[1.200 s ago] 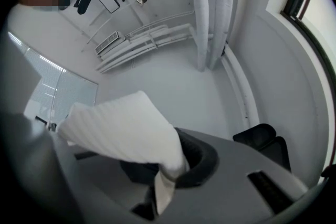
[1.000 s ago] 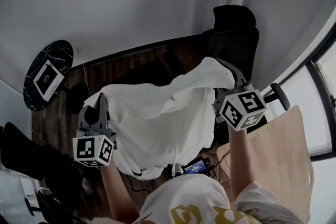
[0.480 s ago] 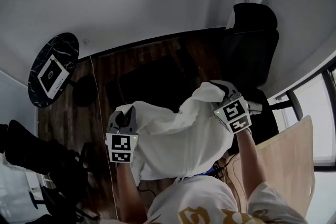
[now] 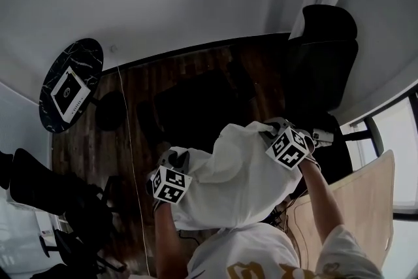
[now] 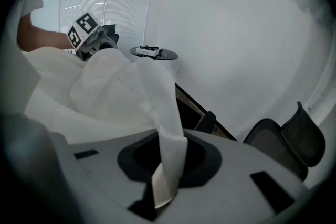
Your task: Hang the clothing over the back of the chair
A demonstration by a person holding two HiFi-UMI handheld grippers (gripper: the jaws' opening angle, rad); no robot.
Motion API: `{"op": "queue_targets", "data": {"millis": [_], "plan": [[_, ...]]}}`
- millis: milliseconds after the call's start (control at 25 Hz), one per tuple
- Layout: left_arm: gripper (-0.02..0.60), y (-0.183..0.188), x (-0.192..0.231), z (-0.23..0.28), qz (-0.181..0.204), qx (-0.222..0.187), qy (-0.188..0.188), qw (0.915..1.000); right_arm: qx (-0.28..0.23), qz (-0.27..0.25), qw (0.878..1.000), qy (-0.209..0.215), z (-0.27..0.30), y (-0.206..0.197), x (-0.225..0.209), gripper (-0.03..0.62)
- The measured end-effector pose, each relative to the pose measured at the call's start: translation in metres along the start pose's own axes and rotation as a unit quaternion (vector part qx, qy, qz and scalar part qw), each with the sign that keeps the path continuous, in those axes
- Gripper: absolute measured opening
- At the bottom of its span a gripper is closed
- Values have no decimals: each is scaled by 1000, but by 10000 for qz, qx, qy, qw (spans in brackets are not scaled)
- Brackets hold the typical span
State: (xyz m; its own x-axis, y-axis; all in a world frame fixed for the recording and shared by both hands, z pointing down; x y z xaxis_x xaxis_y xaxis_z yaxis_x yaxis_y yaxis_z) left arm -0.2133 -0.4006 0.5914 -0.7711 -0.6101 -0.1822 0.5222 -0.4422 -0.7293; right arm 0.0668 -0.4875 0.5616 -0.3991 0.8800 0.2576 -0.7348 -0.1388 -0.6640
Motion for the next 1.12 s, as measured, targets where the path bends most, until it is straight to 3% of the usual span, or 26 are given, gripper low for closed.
{"op": "queue_targets", "data": {"millis": [160, 400, 640, 760, 800, 880, 1000, 1120], "plan": [[31, -12, -5, 8, -107, 277, -337, 9990, 326, -340, 9987, 186, 5, -2, 5, 90], [48, -23, -15, 10, -345, 404, -500, 9973, 309, -464, 9979, 339, 5, 2, 9, 141], [187, -14, -11, 8, -777, -35, -581, 9953, 274, -449, 9979, 372, -4, 1, 1, 141], [289, -11, -19, 10, -988, -27, -887, 9911, 293, -514, 9978, 291, -9, 3, -6, 156], [331, -13, -22, 10, -981, 14, -951, 9906, 238, -478, 9983, 243, -11, 5, -7, 156], [338, -15, -21, 8, -984, 44, -937, 9907, -64, -205, 9994, 276, -17, 14, -6, 156], [341, -13, -11, 1, -1286, -97, -646, 9895, -709, 434, 9948, 591, -26, 28, 5, 161], [354, -9, -6, -8, -1526, -269, -626, 9859, -850, 361, 9936, 649, -37, 36, 16, 157]]}}
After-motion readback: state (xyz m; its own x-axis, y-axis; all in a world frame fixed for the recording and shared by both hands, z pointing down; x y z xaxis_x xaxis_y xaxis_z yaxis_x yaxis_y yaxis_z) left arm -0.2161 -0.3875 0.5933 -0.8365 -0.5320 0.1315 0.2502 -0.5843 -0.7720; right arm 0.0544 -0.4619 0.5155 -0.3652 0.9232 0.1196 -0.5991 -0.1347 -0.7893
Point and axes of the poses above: the fingertips, and each gripper's own axes: z forward along the fingers, x to its left, y out of its top, the point moved 6 cm from there along -z, backward along the fingers, and after that the axes turned 6 degrees about -x, right-handed, at the moved point
